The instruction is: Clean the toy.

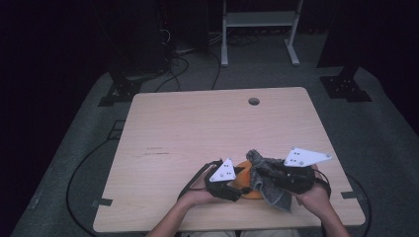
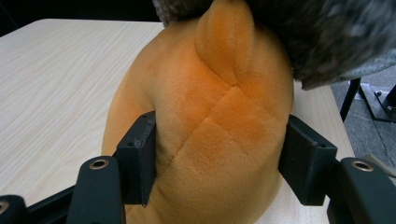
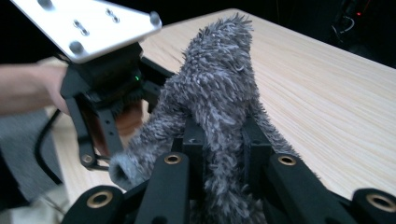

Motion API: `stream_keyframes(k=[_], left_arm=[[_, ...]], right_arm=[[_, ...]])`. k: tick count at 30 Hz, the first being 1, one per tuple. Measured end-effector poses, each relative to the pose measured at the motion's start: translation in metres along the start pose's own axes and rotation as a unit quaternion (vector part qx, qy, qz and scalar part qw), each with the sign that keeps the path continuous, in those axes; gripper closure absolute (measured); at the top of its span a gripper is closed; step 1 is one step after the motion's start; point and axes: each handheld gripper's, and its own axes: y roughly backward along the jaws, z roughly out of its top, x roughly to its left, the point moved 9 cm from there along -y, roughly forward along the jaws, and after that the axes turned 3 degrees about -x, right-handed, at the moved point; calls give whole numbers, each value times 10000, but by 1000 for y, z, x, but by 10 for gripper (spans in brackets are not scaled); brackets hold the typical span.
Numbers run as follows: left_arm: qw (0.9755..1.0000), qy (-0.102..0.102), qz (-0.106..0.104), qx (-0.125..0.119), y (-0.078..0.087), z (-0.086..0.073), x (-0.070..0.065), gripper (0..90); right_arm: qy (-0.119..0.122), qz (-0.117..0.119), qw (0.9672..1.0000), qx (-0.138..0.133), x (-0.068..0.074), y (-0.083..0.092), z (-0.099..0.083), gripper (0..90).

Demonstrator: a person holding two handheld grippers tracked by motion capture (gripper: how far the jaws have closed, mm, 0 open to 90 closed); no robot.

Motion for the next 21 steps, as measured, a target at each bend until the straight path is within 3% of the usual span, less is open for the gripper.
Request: stream_keyframes(k=[2, 5, 12, 15, 18, 21], left_arm=[[10000, 10, -20, 13, 0, -1, 1, 362], [10000, 38, -38, -3, 0, -1, 1, 361], [9999, 137, -23, -43, 2, -1, 5, 359], [9999, 155, 8, -44, 2, -1, 6, 356], [9999, 161, 6, -58, 2, -1, 5, 356], [9998, 151, -62, -94, 4, 0, 5, 316]], right_arm=[[4, -139, 9998, 127, -7, -4, -8, 754], [-335, -116, 9993, 131, -21, -3, -22, 753], [-673, -584, 9953, 370, -54, 11, -46, 753], [-676, -540, 9961, 183, -50, 17, -35, 755], [-449, -266, 9986, -38, -33, 17, -17, 755], [-202, -224, 9993, 198, -23, 6, -21, 754]])
